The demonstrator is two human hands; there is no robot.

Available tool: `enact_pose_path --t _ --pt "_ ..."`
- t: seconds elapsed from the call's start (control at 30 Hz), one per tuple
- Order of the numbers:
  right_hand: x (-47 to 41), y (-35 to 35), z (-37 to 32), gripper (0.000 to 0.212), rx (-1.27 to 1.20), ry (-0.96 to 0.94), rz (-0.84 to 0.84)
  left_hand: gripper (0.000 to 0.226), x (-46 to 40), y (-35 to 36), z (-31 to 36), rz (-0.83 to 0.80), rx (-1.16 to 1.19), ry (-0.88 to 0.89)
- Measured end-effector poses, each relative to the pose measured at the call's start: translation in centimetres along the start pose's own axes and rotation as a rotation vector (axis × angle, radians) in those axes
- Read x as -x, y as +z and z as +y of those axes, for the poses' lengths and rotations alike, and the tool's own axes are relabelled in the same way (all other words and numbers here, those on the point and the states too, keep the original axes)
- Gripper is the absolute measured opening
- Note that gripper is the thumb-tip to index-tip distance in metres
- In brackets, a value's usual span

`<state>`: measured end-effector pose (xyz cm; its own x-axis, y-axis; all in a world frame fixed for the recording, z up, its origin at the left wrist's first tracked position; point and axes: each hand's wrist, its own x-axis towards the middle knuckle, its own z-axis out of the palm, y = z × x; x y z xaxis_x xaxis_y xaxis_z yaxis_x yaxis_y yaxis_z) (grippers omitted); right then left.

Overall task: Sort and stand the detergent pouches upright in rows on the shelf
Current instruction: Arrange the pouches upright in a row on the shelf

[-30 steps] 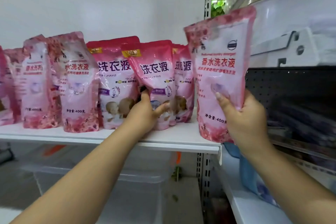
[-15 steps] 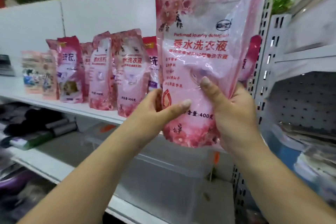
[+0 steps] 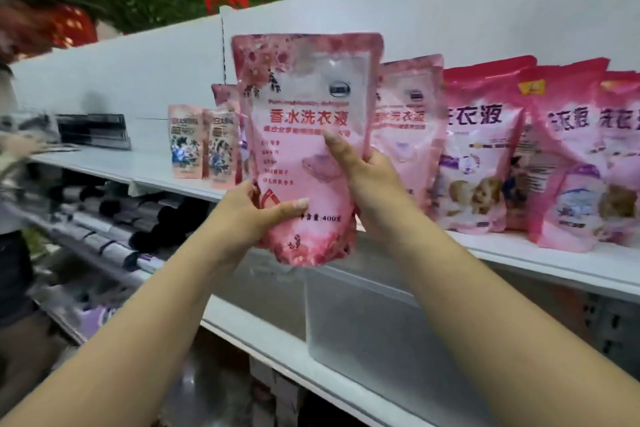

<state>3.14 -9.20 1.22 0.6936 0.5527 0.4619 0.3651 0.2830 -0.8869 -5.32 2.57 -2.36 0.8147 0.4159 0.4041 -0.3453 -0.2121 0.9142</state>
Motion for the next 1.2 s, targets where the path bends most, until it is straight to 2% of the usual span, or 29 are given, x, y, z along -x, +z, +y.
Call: enact_pose_path --t 0.07,0.17,0.23,0.4,0.6,0.63,0.73,0.77,0.83,1.0,1.2 --pt "-1.1 3.1 0.6 0.058 -0.021 -0.005 0.073 0.041 -0.4 -3.3 -0.6 -0.055 -0.035 0.007" --pt "-3.3 7.8 1.5 0.030 -0.049 -0.035 0.119 0.039 -1.4 -8.3 -1.1 -0.074 -0.018 0.022" --pt "-4.4 11.7 2.2 0.022 -0.035 -0.042 0.106 0.035 -2.0 -12.1 -1.7 -0.065 0.014 0.016" --pt "-8.3 18.4 3.1 0.014 -0.020 -0.050 0.129 0.056 -5.0 -19.7 -2.5 -0.034 -0.065 -0.009" --pt "-13.6 23.3 5.0 0.055 -0.029 -0.085 0.145 0.042 -9.8 -25.0 -4.0 -0.032 -0.099 0.000" --pt "-14.5 23.8 5.5 0.052 -0.022 -0.084 0.160 0.040 -10.9 -25.5 -4.4 -0.036 -0.096 0.002" --pt "-17.7 24.2 6.8 0.020 0.035 -0.068 0.181 0.034 -14.7 -26.9 -6.2 -0.037 -0.097 0.016" --pt "-18.8 24.2 7.1 0.017 0.045 -0.055 0.186 0.036 -15.9 -27.2 -6.6 -0.034 -0.105 0.016" --pt "-21.3 24.3 7.5 0.017 0.065 -0.038 0.201 0.035 -19.0 -27.8 -7.4 -0.041 -0.110 0.033" --pt "-25.6 25.5 11.0 0.041 0.013 0.059 0.279 0.037 -23.8 -28.5 -10.2 -0.087 -0.051 -0.019" --pt "-27.4 25.8 12.7 0.048 0.153 0.035 0.361 0.043 -25.8 -29.3 -12.0 -0.097 -0.021 0.014"
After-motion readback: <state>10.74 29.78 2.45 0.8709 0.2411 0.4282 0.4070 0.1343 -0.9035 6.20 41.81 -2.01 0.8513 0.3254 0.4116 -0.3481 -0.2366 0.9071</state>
